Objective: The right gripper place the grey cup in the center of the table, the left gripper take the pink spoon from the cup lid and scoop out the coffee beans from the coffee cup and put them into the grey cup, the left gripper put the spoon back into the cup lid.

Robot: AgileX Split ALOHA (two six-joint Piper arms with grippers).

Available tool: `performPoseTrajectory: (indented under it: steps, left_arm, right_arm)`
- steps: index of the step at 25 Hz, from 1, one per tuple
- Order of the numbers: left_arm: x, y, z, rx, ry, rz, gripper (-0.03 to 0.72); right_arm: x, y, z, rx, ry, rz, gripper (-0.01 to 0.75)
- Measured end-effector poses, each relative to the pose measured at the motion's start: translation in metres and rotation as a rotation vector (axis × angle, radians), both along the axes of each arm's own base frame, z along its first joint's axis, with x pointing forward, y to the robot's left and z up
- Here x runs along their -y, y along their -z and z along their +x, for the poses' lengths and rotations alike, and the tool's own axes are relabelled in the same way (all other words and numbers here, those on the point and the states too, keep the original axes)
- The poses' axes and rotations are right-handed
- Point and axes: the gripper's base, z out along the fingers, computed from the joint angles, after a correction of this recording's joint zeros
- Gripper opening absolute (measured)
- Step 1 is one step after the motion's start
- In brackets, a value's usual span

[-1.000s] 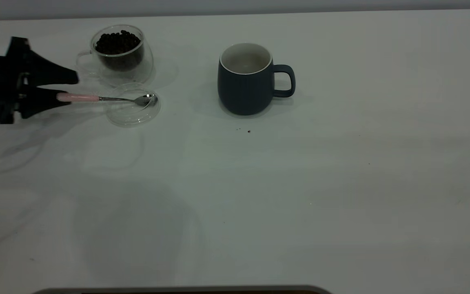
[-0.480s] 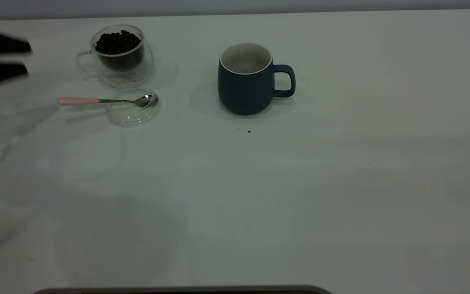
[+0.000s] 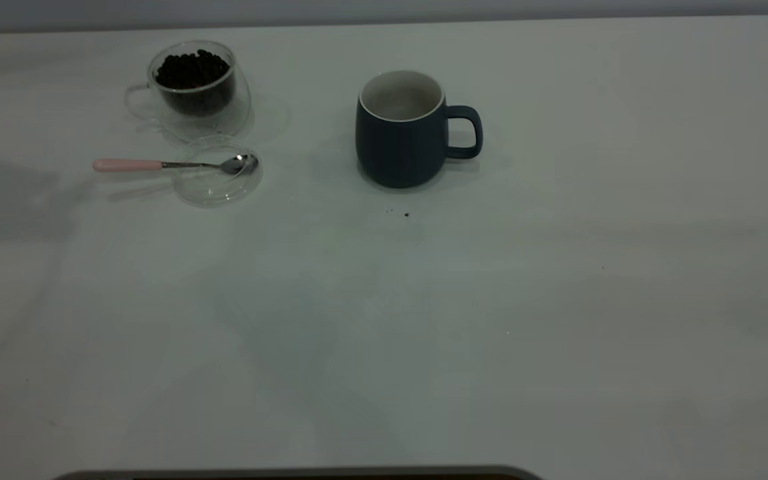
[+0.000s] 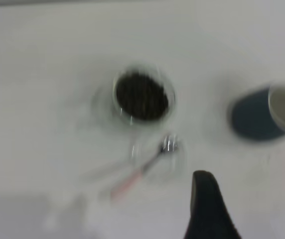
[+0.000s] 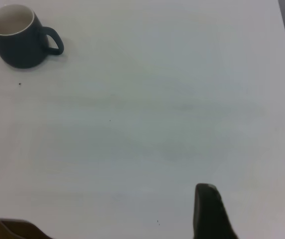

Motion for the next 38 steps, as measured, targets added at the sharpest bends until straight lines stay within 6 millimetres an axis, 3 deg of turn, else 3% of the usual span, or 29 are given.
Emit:
performPoseTrajectory:
  steps: [4, 8, 11, 24, 29, 31, 38]
  left_arm:
    - [0.013, -0.039, -0.048, -0.160, -0.124, 0.125, 0.507]
    - [0.009, -0.049, -0.094, -0.400, -0.257, 0.272, 0.507]
    - [0.007, -0.048, -0.116, -0.460, -0.325, 0.322, 0.507]
    - [0.026, -0.012, -0.227, -0.410, -0.316, 0.308, 0.507]
    - [0.033, 0.016, -0.265, -0.377, -0.309, 0.309, 0.507]
    - [0.036, 0.024, -0.275, -0.346, -0.293, 0.312, 0.507]
    - [0.042, 0.017, -0.295, -0.128, -0.231, 0.310, 0.507]
  right_arm:
    - [0.000, 0.000, 0.000, 0.000, 0.000, 0.000, 0.452]
    - [0.000, 0.000, 0.000, 0.000, 0.000, 0.000, 0.452]
    - [0.000, 0.000, 0.000, -0.001, 0.000, 0.000, 0.452]
    - [0.000, 0.000, 0.000, -0.001, 0.000, 0.000, 0.452]
    - [0.000, 0.000, 0.000, -0.001, 0.000, 0.000, 0.452]
    - [0.000, 0.000, 0.000, -0.001, 0.000, 0.000, 0.452]
    - [0.000, 0.000, 0.000, -0.001, 0.000, 0.000, 0.452]
